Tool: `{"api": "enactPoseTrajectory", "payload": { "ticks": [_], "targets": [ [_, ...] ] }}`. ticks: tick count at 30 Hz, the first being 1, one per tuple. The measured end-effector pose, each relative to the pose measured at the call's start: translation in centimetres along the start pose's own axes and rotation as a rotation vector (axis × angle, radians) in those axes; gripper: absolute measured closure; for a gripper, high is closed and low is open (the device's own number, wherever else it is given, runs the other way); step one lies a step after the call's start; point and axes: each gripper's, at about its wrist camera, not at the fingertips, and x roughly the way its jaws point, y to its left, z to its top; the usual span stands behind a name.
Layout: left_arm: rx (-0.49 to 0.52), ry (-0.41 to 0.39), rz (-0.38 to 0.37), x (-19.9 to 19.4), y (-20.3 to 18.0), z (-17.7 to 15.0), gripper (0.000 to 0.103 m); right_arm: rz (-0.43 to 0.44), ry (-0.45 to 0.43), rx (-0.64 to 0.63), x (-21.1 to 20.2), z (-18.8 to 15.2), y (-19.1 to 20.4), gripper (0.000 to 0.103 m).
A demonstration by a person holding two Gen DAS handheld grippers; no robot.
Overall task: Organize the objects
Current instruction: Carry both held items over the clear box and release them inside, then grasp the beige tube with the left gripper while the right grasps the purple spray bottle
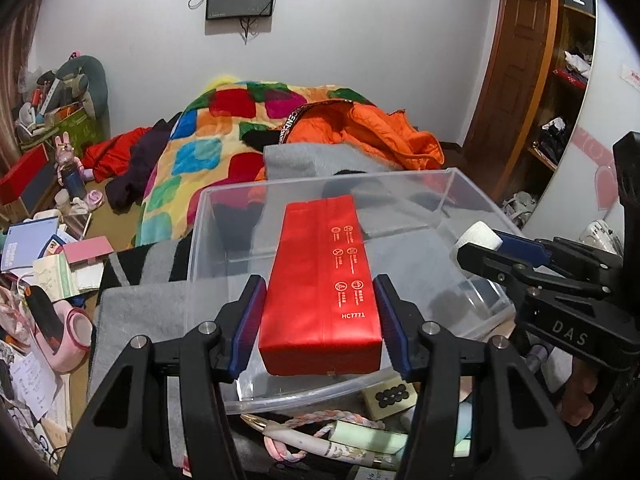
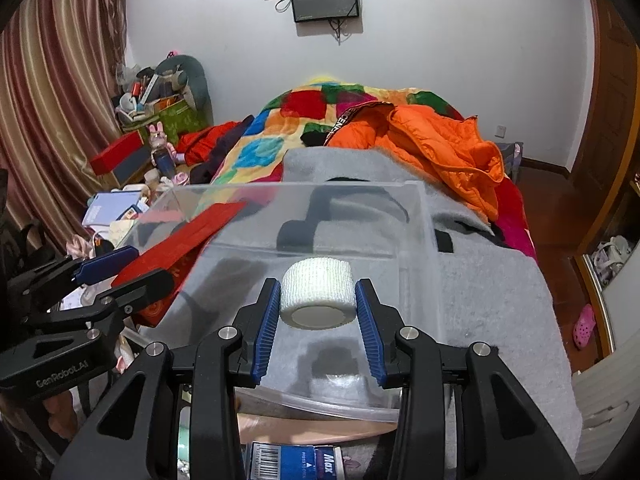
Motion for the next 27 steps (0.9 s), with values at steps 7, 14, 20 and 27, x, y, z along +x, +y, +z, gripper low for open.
{"api": "enactPoseTrajectory", "payload": {
  "ticks": [7,14,20,27],
  "targets": [
    [0.003,0.021,0.008,0.4,-0.1,-0.4,0.049,-0.017,0.013,-0.029,0.4,-0.4,0.8,0.067],
    [0.005,0.023,0.006,0.0,-0.2,-0.6,0.047,-0.016,0.02,-0.035,0.2,-0.5,1.2,0.067],
    [0.005,-0.006,-0.001,-2.0,-0.4,-0.4,0.038,0.002,-0.008,-0.022,-1.2,-0.6,0.9,0.055],
    [0.014,-0.084,0.011,-5.9,0.2,-0.2,0.017,0.004,-0.07,-0.013,-4.2,-0.8,0.2,0.033]
  ]
}}
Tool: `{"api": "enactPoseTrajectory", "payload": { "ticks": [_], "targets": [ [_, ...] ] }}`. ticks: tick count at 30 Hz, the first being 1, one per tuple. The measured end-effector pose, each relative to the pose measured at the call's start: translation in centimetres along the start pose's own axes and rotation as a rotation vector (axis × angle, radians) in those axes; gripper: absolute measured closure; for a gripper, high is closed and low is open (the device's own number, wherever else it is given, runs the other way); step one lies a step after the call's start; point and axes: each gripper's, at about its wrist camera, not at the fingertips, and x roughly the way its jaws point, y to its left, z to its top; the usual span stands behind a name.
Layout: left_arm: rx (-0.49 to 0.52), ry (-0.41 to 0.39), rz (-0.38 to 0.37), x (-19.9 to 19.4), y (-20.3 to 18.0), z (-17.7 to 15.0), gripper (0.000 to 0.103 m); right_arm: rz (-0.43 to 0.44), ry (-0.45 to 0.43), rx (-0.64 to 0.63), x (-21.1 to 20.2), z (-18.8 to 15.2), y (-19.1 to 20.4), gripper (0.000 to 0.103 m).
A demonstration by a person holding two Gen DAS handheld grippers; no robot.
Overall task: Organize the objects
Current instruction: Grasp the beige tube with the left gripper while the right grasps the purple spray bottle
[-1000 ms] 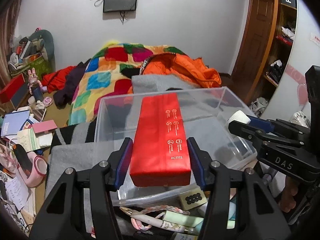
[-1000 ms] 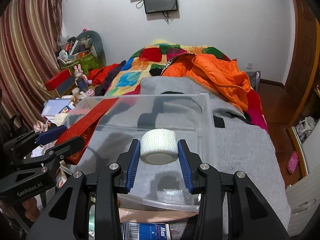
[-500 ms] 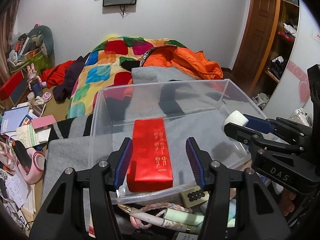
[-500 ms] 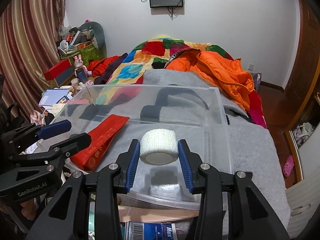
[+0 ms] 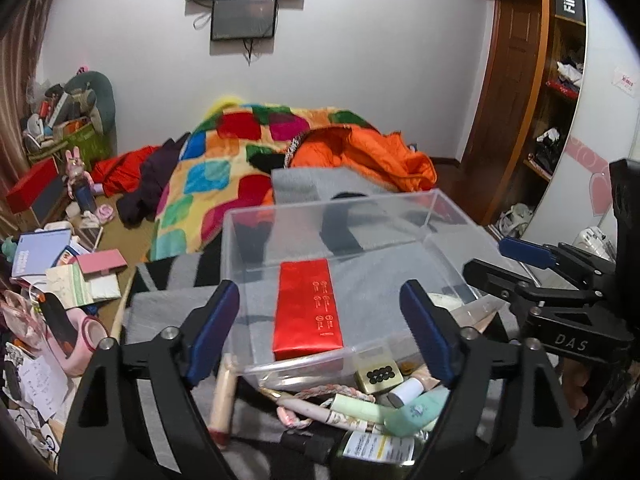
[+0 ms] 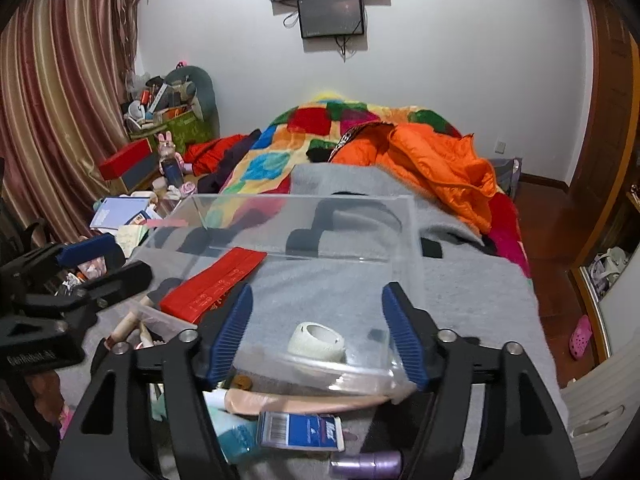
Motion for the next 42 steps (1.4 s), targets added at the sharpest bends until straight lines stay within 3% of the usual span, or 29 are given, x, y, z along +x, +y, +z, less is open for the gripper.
{"api": "enactPoseTrajectory", "payload": {
  "ticks": [6,11,18,19,21,27,30,34,38,42],
  "targets": [
    [0.02,-0.03,0.03,-3.0,2.0,-0.6,0.011,-0.025,-0.021,0.0,-2.6,-1.0,-1.2,0.024],
    [0.014,0.016,0.062,-3.5,4.2,-2.5,0.011,-0.047,0.002,0.03,-3.5,-2.7,-2.6,0.022],
    [0.005,0.112,0.103,-0.7,5.4,-5.7,0.013,-0.094,0.058,0.057,-3.3,-5.3,-4.0,0.022],
    [0.003,0.116,0.104,-0.4,5.5,-5.9,0.016,-0.1,0.067,0.058,-3.2,-5.7,-4.2,0.022],
    [0.0,0.141,0.105,0.6,5.7,-6.4,0.03,-0.097,0.083,0.059,-3.1,-6.6,-4.3,0.021],
    [-0.029,0.207,0.096,3.4,6.5,-7.4,0.053,-0.065,0.138,0.064,-2.1,-8.4,-4.4,0.021],
    [-0.056,0.235,0.09,4.5,7.2,-7.7,0.066,-0.089,0.159,0.046,-1.3,-8.9,-4.1,0.02],
    [-0.06,0.23,0.082,4.6,7.1,-8.4,0.074,-0.135,0.156,0.025,-1.0,-9.1,-3.9,0.017],
    [-0.045,0.227,0.078,3.7,6.5,-9.0,0.089,-0.156,0.17,0.029,-0.6,-9.4,-4.1,0.008],
    [-0.031,0.221,0.078,2.2,5.9,-9.8,0.089,-0.124,0.187,0.076,-0.9,-9.8,-5.3,0.008]
  ]
}}
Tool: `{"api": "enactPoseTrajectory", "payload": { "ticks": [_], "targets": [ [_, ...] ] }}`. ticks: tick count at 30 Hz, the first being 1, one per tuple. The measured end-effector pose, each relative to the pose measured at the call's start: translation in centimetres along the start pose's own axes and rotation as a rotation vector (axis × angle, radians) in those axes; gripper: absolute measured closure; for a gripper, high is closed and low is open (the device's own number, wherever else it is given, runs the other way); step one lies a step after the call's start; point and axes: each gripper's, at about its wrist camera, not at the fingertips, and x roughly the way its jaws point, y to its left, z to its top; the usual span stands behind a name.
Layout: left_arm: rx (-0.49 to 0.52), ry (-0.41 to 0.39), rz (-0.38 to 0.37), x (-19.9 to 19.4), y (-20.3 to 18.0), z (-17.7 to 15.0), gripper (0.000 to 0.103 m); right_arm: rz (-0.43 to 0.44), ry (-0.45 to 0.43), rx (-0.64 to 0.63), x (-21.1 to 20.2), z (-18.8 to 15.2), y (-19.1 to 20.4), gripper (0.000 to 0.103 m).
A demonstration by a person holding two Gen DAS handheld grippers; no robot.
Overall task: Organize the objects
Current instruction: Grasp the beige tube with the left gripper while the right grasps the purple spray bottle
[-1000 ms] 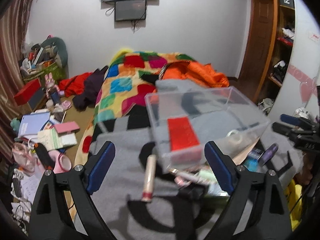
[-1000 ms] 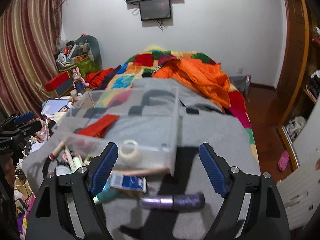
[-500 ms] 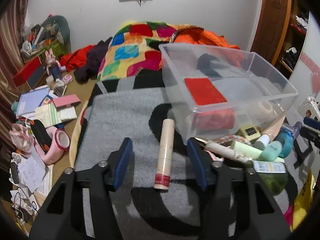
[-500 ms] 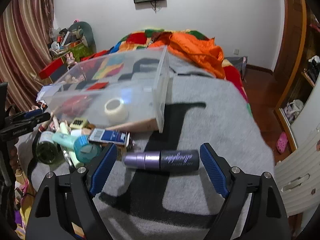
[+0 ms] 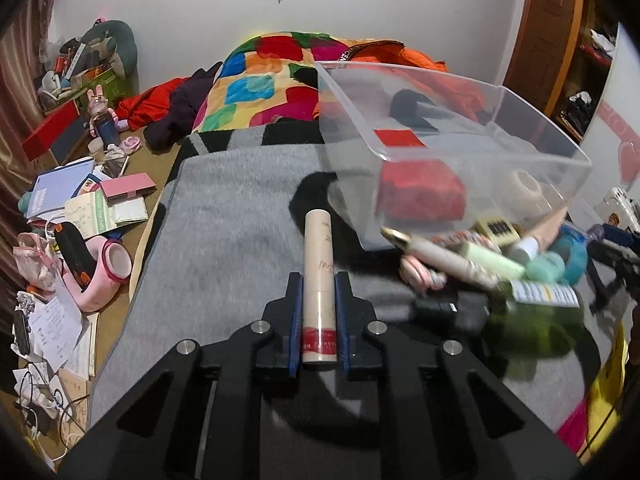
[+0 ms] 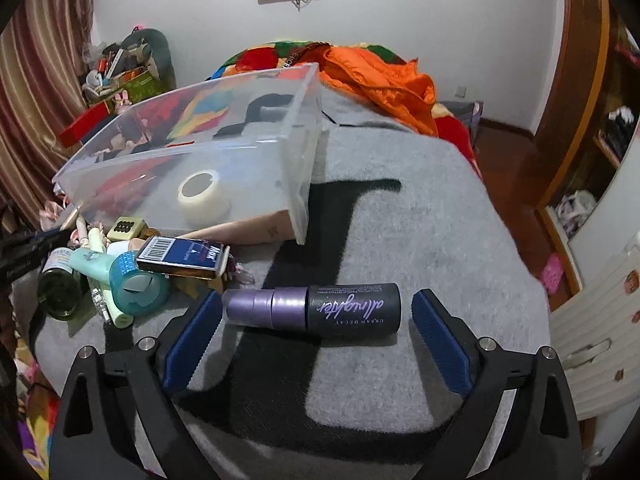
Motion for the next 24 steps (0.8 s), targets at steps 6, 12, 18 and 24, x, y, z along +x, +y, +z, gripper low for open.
{"api": "enactPoseTrajectory", "payload": {
  "ticks": [6,12,18,24],
  "targets": [
    [0.028,0.015,-0.021,-2.0,-0.9,-2.0,0.089,0.034,-0.026,-0.031,-1.9,-0.5,-1.5,0.008],
    [0.022,0.039,-0.036,-1.8,-1.2,-1.3,0.083,-0.005,-0.033,-0.264,-2.7,0.5,-0.5,0.008],
    [0.043,0.036,-0.029,-0.3,-2.0,-0.3,0.075,0.023,0.047,-0.439,0.3,1.2,1.0,0.01],
    [0.048,0.028,-0.008,-0.8,-2.0,-0.8,0.089,0.123,0.108,-0.422,0.9,1.1,0.4,0.054]
  ]
}}
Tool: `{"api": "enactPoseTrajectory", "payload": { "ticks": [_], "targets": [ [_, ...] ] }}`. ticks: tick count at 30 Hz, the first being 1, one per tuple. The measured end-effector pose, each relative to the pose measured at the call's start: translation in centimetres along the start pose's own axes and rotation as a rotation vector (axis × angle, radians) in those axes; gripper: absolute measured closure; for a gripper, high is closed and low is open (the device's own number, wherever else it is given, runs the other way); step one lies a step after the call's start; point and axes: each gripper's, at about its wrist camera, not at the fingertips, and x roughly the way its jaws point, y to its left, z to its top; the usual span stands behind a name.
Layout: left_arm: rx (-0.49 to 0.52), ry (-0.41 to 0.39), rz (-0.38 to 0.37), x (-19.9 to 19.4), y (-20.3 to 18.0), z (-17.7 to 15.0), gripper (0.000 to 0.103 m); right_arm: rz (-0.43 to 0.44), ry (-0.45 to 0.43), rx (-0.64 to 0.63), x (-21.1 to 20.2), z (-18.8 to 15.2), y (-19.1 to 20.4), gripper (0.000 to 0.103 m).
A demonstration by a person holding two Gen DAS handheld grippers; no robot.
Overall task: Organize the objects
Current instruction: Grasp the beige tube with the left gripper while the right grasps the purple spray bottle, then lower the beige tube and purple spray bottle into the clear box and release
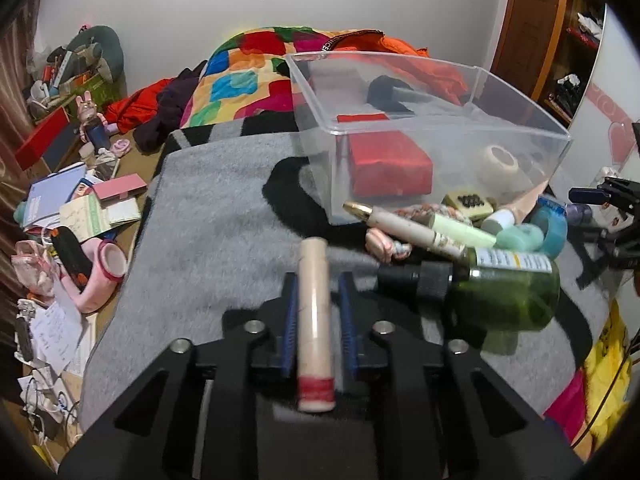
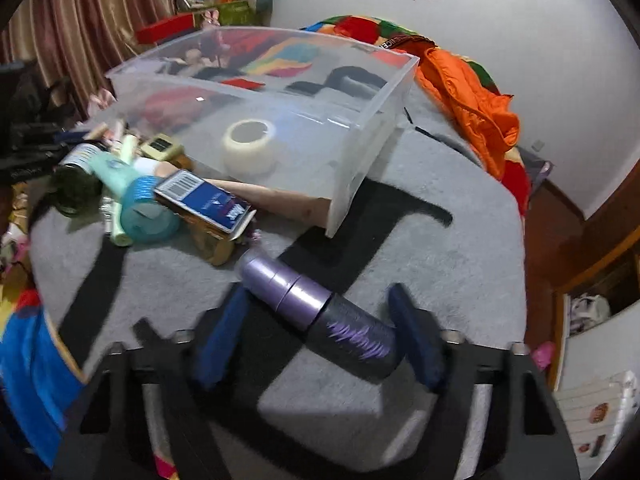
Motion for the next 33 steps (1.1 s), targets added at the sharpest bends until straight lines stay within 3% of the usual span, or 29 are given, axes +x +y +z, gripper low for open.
{"api": "enactPoseTrajectory", "payload": {
  "ticks": [4,8,16,33],
  "targets": [
    [0.002,-0.008,0.028,-0.8,-0.1,-0.9,0.089,-0.025,-0.009,0.037,-1.0,-1.1,0.1,0.072],
    [-0.004,-0.023,0.044,-1.7,-0.4,-1.6,0.089,0.004,-0.026,0.111,-2.3,-2.1,0.2,0.079],
    [-0.042,-0.088,0.022,-4.5,-0.6,-1.3,0.089,0.016,-0.118,0.196,-4.9,-2.3,1.0,0.08],
    [-0.038,-0.261,-0.055,-9.1,-3.3,2.6,0.089,0.038,-0.347,0.281,-9.7,0.3,1.1,0.08]
  ]
}}
